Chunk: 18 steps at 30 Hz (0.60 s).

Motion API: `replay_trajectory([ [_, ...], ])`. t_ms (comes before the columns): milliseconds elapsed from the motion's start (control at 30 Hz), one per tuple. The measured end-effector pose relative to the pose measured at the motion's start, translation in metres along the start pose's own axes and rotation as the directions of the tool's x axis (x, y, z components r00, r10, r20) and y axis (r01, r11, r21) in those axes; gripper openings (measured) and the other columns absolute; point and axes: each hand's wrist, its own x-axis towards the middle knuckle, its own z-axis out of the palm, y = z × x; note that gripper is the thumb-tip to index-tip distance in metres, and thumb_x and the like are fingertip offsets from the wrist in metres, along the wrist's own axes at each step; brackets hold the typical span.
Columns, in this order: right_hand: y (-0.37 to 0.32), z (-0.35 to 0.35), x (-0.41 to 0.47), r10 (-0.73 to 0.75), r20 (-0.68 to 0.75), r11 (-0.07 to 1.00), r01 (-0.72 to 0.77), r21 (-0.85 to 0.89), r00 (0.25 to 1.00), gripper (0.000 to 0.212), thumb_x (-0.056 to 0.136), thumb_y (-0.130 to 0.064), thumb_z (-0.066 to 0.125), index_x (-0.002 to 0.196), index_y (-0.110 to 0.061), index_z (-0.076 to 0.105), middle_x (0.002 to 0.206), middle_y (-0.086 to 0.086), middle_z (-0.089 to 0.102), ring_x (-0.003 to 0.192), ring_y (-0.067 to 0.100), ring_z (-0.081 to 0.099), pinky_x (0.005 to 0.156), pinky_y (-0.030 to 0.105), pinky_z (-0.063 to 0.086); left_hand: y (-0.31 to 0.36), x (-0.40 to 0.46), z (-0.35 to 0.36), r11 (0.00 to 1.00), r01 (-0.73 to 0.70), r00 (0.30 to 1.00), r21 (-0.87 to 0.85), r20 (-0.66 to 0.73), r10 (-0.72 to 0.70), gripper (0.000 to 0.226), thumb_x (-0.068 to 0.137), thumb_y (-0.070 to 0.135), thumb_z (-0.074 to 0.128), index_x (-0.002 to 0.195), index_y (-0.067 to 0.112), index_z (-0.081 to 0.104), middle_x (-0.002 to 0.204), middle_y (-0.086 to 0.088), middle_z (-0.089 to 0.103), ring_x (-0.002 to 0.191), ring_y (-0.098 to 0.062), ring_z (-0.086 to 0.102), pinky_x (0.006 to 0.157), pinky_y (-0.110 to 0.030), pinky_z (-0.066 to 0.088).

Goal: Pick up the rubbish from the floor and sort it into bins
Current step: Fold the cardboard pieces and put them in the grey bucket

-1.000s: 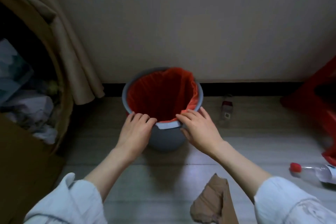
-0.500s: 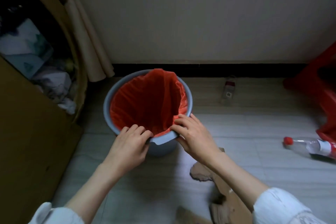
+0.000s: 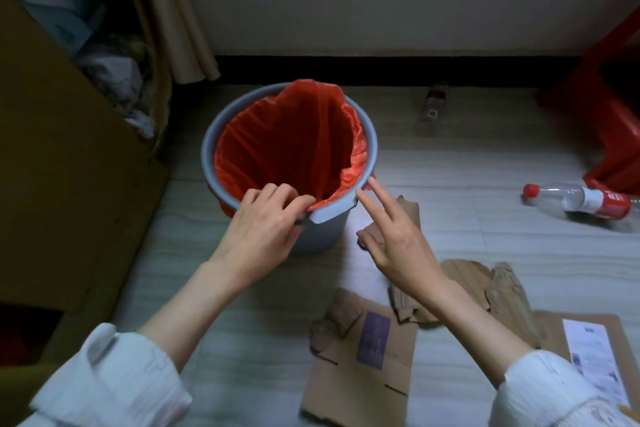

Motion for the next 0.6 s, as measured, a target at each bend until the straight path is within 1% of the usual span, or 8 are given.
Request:
replay_trajectory([
  [100, 0.000, 0.007, -0.034, 0.126, -0.002, 0.990, -0.126, 0.055, 0.992, 0.051, 0.088, -0.013, 0.059, 0.137, -0.011, 0.045, 0.145, 0.007, 0.042, 0.132, 0.016, 0.039, 0.105, 0.032, 0.040, 0.028, -0.014, -0.009, 0.993, -0.109, 0.982, -0.053, -0.159, 0.099, 0.028, 0.081, 0.023, 0.054, 0.109, 0.016, 0.056, 0.093, -0.005, 0.057, 0.080, -0.025, 0.049, 0.066, -0.037, 0.037],
  [167, 0.007, 0.013, -0.057, 0.164, 0.086, 0.985, -0.167, 0.036, 0.983, 0.041, 0.091, -0.015, 0.054, 0.132, -0.012, 0.050, 0.137, 0.003, 0.049, 0.128, 0.017, 0.043, 0.106, 0.039, 0.041, 0.052, -0.030, 0.003, 0.967, -0.239, 0.951, -0.082, -0.220, 0.217, 0.017, 0.085, 0.018, 0.056, 0.100, 0.013, 0.061, 0.088, -0.006, 0.059, 0.076, -0.026, 0.050, 0.064, -0.037, 0.039],
  [200, 0.011, 0.016, -0.064, 0.198, 0.171, 0.979, -0.203, 0.014, 0.965, 0.039, 0.093, -0.018, 0.051, 0.132, -0.015, 0.049, 0.137, 0.000, 0.048, 0.128, 0.016, 0.043, 0.105, 0.036, 0.040, 0.060, -0.037, 0.012, 0.954, -0.282, 0.947, -0.102, -0.189, 0.260, 0.014, 0.086, 0.019, 0.055, 0.097, 0.013, 0.062, 0.087, -0.005, 0.059, 0.074, -0.025, 0.050, 0.062, -0.036, 0.039],
  [267, 0.018, 0.024, -0.085, 0.283, 0.343, 0.959, -0.275, -0.072, 0.896, 0.039, 0.096, -0.022, 0.047, 0.134, -0.020, 0.045, 0.136, -0.003, 0.047, 0.127, 0.016, 0.043, 0.102, 0.031, 0.039, 0.073, -0.054, 0.041, 0.938, -0.310, 0.951, -0.156, -0.038, 0.308, 0.013, 0.086, 0.021, 0.054, 0.096, 0.016, 0.060, 0.086, -0.003, 0.058, 0.073, -0.023, 0.050, 0.061, -0.032, 0.036],
  [367, 0.023, 0.039, -0.116, 0.403, 0.514, 0.915, -0.340, -0.218, 0.757, 0.040, 0.095, -0.025, 0.046, 0.134, -0.019, 0.044, 0.134, 0.002, 0.048, 0.125, 0.022, 0.045, 0.098, 0.033, 0.039, 0.083, -0.080, 0.089, 0.954, -0.197, 0.930, -0.225, 0.264, 0.254, 0.021, 0.079, 0.027, 0.045, 0.098, 0.022, 0.055, 0.089, 0.001, 0.057, 0.073, -0.022, 0.055, 0.059, -0.030, 0.038],
  [467, 0.024, 0.051, -0.144, 0.457, 0.639, 0.887, -0.371, -0.275, 0.618, 0.044, 0.094, -0.024, 0.046, 0.137, -0.016, 0.040, 0.138, 0.007, 0.043, 0.126, 0.027, 0.044, 0.098, 0.035, 0.040, 0.088, -0.097, 0.122, 0.963, -0.052, 0.897, -0.266, 0.411, 0.162, 0.031, 0.074, 0.026, 0.049, 0.104, 0.023, 0.051, 0.098, -0.003, 0.061, 0.076, -0.025, 0.062, 0.055, -0.030, 0.051],
  [533, 0.034, 0.059, -0.154, 0.441, 0.683, 0.895, -0.346, -0.283, 0.582, 0.044, 0.094, -0.023, 0.044, 0.137, -0.014, 0.040, 0.140, 0.009, 0.041, 0.124, 0.029, 0.046, 0.097, 0.038, 0.042, 0.089, -0.099, 0.135, 0.971, -0.077, 0.862, -0.226, 0.475, 0.178, 0.047, 0.069, 0.024, 0.066, 0.113, 0.023, 0.049, 0.108, -0.008, 0.063, 0.084, -0.027, 0.065, 0.056, -0.032, 0.054],
  [600, 0.048, 0.067, -0.155, 0.438, 0.684, 0.897, -0.334, -0.289, 0.584, 0.040, 0.096, -0.024, 0.041, 0.134, -0.012, 0.042, 0.138, 0.011, 0.043, 0.121, 0.032, 0.048, 0.097, 0.040, 0.043, 0.089, -0.099, 0.147, 0.972, -0.143, 0.820, -0.186, 0.527, 0.222, 0.056, 0.070, 0.018, 0.068, 0.122, 0.022, 0.050, 0.126, -0.014, 0.057, 0.100, -0.033, 0.063, 0.066, -0.038, 0.055],
])
